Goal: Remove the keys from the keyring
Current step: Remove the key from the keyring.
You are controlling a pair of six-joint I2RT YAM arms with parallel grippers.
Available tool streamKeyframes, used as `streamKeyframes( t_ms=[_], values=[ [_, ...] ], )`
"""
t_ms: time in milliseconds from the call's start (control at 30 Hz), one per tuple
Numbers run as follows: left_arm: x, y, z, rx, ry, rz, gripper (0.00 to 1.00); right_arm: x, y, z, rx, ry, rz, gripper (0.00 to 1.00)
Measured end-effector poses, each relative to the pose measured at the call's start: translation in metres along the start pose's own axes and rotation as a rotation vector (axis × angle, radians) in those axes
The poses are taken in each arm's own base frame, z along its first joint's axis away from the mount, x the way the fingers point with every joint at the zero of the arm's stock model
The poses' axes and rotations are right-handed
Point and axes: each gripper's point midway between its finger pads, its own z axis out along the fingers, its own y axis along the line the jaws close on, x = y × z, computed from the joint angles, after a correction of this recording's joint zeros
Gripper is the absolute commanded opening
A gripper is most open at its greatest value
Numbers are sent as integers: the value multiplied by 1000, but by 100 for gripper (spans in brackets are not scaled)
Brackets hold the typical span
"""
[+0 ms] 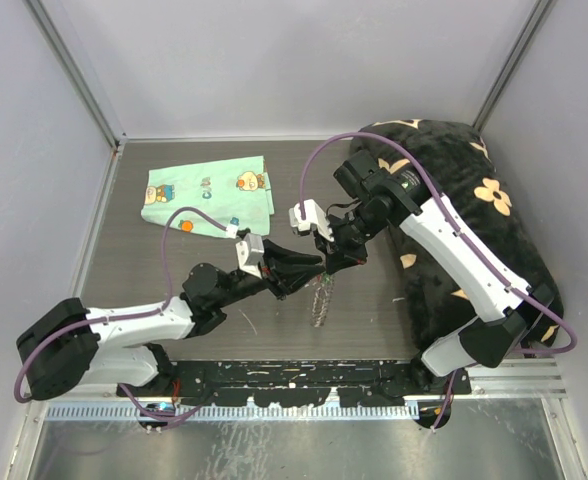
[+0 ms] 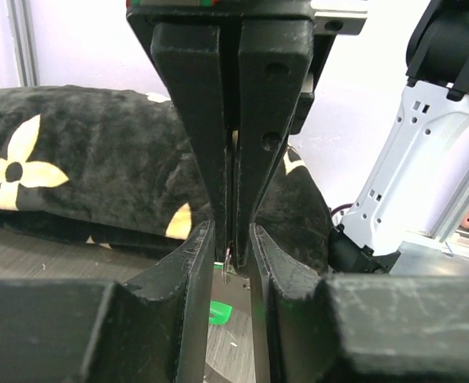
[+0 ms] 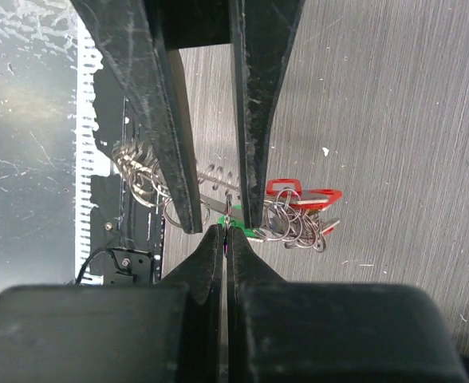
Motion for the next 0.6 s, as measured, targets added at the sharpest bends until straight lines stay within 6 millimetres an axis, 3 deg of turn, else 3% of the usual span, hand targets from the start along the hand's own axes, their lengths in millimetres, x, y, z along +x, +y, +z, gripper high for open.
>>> streamKeyframes(
  t_ms=[600],
  values=[
    [12, 3, -5, -9, -2, -13, 16, -3, 3, 0, -13, -17, -2, 1]
  ],
)
